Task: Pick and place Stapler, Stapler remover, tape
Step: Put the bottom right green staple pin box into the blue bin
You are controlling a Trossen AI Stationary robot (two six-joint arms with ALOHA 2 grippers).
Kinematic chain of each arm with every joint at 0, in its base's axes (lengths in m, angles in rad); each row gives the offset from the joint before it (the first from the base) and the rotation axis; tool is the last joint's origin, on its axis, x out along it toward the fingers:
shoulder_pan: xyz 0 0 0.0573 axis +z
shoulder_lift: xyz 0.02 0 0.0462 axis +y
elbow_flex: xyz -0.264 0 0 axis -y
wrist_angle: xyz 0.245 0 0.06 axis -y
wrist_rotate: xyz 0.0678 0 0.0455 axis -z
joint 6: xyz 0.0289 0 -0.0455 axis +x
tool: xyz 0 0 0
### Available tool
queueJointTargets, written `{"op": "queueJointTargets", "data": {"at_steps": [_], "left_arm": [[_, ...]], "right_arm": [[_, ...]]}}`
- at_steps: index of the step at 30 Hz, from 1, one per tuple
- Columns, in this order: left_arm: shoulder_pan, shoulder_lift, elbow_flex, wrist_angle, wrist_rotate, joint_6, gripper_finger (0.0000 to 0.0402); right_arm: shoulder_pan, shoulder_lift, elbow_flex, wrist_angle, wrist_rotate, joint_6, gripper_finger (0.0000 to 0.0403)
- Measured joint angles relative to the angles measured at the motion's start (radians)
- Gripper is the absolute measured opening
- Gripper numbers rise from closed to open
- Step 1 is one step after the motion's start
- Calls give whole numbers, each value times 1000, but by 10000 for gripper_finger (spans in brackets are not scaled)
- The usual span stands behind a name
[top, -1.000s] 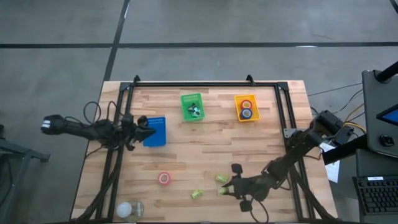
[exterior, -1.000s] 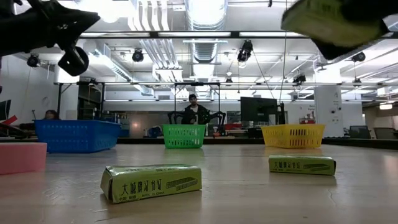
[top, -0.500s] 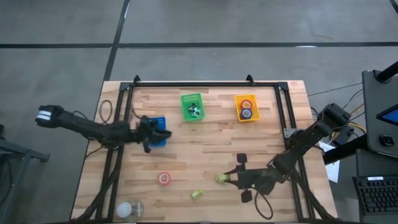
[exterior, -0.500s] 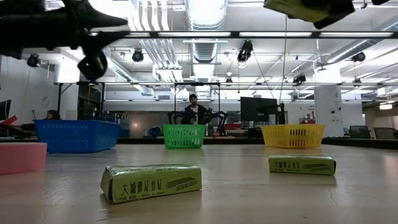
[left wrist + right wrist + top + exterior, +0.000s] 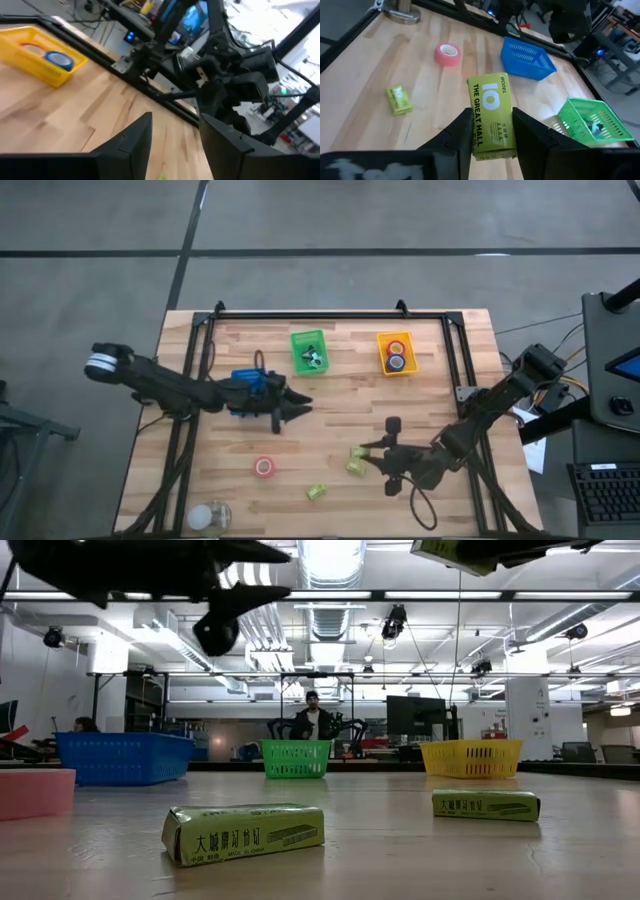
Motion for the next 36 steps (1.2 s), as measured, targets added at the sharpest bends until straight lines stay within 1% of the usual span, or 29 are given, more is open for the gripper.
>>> {"op": "queueJointTargets", "data": {"at_steps": [6,12,15,28,36], "left_arm": [[0,114,107,1,45,24,165],[0,179,172,5,68,32,165],[0,192,183,3,81,32,165],[0,195,185,26,81,30,165],[0,195,185,26,78,35,165]], "right_arm": [[0,-11,0,-14,20,0,111],[0,-16,0,-50,32,1,114],[1,-18,0,-56,47,-1,113],[-4,-24,0,-74,79,-6,113],[-20,-24,0,-74,145,-45,116]]}}
